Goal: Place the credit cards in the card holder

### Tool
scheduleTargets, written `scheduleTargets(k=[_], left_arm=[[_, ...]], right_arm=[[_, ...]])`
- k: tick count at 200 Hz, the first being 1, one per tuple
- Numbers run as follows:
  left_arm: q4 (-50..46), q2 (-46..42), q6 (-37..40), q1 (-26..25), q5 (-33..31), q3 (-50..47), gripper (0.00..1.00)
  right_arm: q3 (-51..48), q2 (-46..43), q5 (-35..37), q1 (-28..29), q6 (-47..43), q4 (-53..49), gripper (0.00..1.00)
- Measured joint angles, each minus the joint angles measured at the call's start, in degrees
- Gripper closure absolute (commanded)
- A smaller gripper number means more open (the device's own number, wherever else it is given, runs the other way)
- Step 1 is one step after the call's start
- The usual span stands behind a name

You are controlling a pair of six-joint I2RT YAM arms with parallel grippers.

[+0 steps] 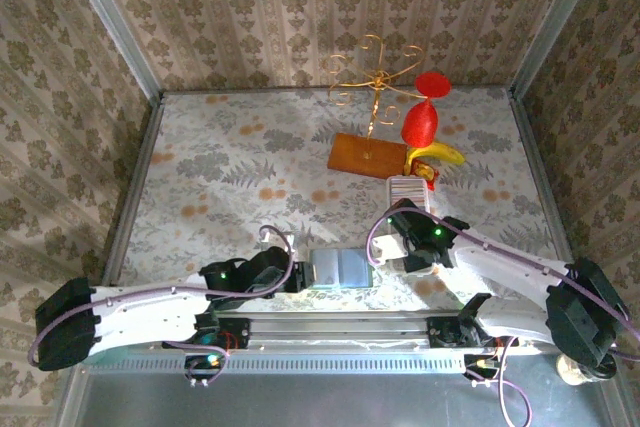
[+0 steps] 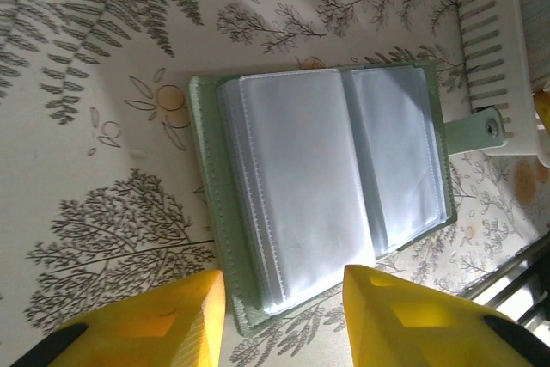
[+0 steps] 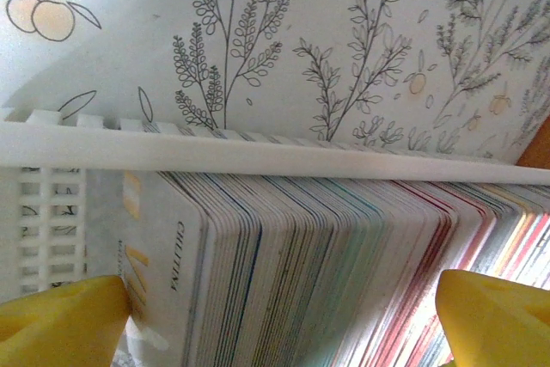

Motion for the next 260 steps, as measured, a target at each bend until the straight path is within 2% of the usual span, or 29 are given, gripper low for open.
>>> scheduleTargets(k=[34,140,260], left_arm=[[-1.5,-1.5,-0.2,0.0,-0.7,-0.8,0.61],[-1.9,-0.4,-0.7,0.0,-0.9,-1.0,0.70],[-1.9,-0.4,-1.0,0.0,-0.9,-1.0,0.75]], right_arm=[[0.3,0.0,0.2,0.0,0.6,-0.6,0.15],[0.4,-2.8,0.2,0.4,1.9,-5.3,0.65],[0.7,-5.3,0.3,0.9,2.1,-6.1,0.64]])
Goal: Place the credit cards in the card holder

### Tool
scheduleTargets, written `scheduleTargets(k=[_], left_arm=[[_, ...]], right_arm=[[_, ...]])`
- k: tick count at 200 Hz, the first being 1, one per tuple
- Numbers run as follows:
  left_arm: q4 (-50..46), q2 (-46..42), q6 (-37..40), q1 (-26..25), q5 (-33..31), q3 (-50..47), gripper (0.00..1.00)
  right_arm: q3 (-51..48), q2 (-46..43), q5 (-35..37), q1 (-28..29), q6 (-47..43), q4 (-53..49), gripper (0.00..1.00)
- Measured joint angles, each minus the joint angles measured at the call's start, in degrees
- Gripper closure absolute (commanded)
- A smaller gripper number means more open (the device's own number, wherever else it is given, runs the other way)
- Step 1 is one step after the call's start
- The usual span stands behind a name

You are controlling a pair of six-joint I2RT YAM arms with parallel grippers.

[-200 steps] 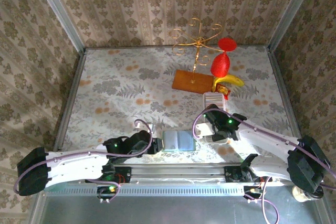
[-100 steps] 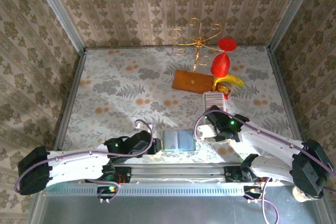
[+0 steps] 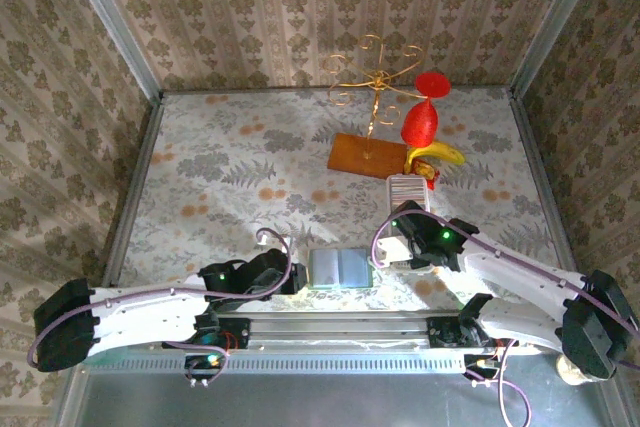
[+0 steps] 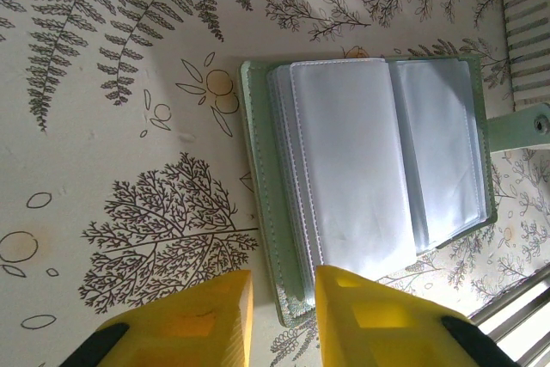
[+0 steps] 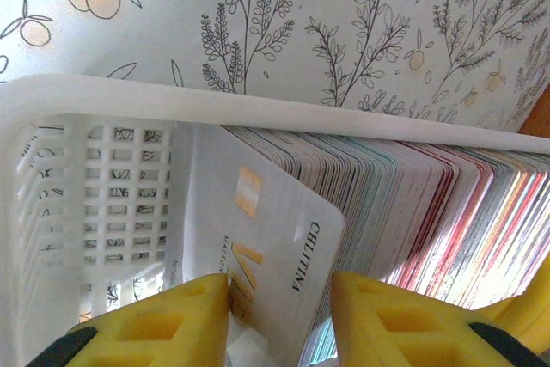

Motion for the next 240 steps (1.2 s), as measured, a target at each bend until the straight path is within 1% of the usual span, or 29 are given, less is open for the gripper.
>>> scheduleTargets(k=[25,42,205,240], left_arm=[[0.0,0.0,0.0,0.0,0.0,0.0,0.77],[0.0,0.0,0.0,0.0,0.0,0.0,0.78],[0.0,1.8,0.0,0.0,0.0,0.0,0.83],[0.0,1.8,0.0,0.0,0.0,0.0,0.84]], right_arm=[[0.0,-0.4,0.0,0.0,0.0,0.0,0.66],[0.0,-0.6,0.0,0.1,0.0,-0.4,0.71],[0.0,-4.5,0.6,0.2,0.2,-0.9,0.71],[0.0,-5.0,0.6,0.2,0.5,-0.9,0.77]])
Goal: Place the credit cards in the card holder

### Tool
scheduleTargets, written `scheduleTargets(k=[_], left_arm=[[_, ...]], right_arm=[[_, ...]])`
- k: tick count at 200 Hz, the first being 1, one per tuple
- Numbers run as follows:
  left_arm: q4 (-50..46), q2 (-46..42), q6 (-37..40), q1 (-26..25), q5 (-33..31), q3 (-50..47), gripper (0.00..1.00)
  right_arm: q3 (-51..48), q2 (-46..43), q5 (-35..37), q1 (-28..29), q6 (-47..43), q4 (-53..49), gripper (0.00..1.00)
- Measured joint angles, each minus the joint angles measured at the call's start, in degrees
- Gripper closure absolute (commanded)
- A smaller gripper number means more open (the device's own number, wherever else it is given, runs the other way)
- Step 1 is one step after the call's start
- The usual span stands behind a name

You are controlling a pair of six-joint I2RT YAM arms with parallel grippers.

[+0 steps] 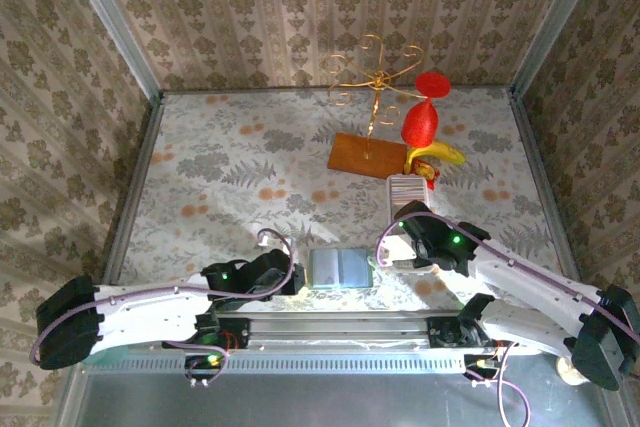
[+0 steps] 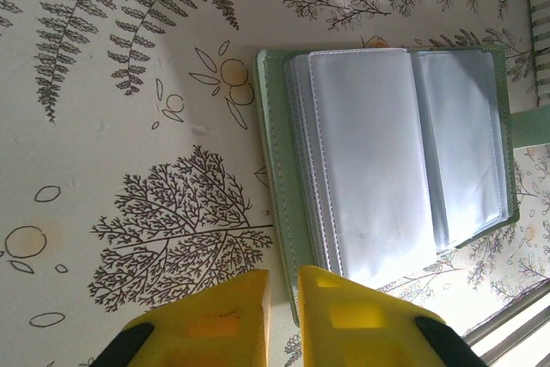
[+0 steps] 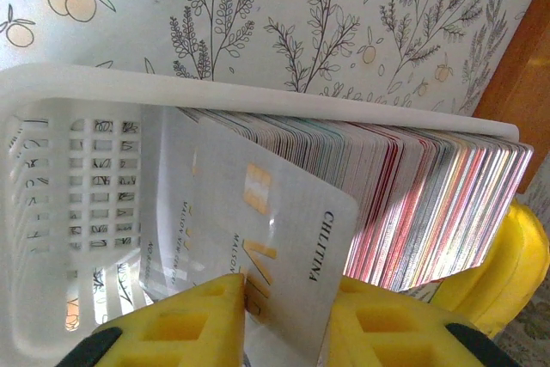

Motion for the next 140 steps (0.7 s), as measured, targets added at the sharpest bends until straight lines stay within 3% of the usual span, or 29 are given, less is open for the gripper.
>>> scheduleTargets(k=[19,121,140], left_arm=[[0.0,0.0,0.0,0.0,0.0,0.0,0.85],[0.0,0.0,0.0,0.0,0.0,0.0,0.86],[-0.1,-0.1,0.0,0.0,0.0,0.0,0.86]], right_arm=[[0.0,-0.4,-0.1,0.0,0.5,-0.3,0.82],[1.6,-5.2,-1.2,1.9,4.5,-7.5,0.91],[4.5,-7.2,-3.3,3.6,7.3,-11.6,1.00]])
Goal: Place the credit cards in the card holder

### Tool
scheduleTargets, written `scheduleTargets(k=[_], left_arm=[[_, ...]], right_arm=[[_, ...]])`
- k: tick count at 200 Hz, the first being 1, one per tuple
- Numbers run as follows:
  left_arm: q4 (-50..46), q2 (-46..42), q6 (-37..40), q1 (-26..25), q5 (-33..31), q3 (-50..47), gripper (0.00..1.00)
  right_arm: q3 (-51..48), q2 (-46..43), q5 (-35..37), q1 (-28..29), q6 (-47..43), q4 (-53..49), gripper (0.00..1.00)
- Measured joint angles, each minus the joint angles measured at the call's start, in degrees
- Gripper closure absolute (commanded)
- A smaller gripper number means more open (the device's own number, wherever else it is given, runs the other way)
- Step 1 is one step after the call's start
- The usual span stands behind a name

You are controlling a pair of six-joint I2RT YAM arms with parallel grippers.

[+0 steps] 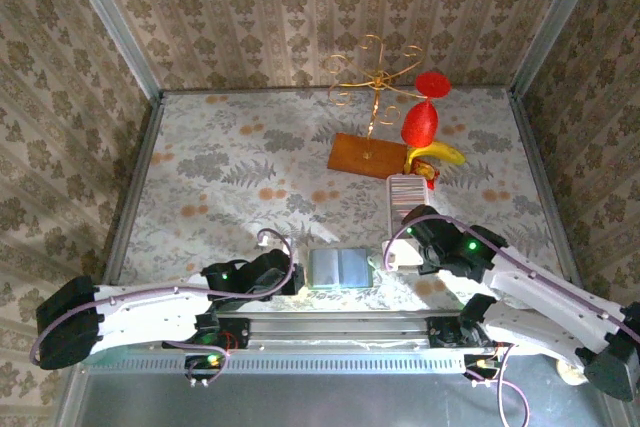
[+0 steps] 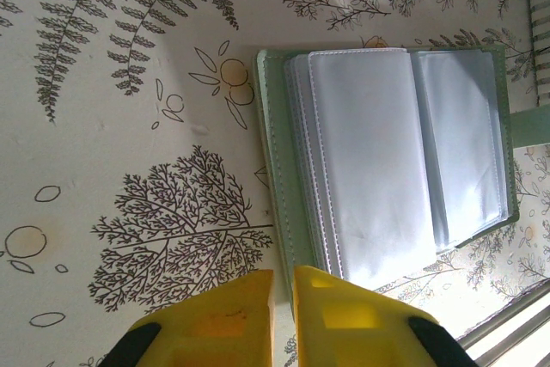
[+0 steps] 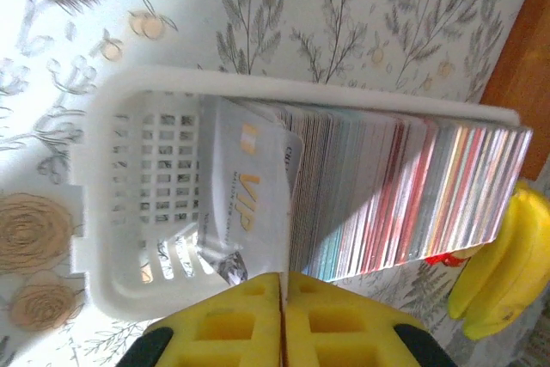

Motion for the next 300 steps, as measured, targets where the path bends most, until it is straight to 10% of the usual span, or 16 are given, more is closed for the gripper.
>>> scheduleTargets(k=[39,100,157,300], left_arm=[[-0.3,-3.2,-0.1,0.0,0.0,0.0,0.85],[-0.7,-3.8,-0.2,1.1,0.1,1.0,0.81],[2.9,1.5,-0.4,5.0,2.8,1.3,0.67],[8.7,12.7,-0.4,6.1,7.5,3.4,0.64]], right_arm=[[7.5,-5.5,-6.7,3.4,17.0,-3.4,1.00],[9.3,-4.2,-13.2,5.6,66.9,7.9,1.00],[-8.2,7.6,-21.4,6.3,106.7,31.8,1.00],[-10.6,20.0,-21.5,7.0,118.3,47.0,1.00]])
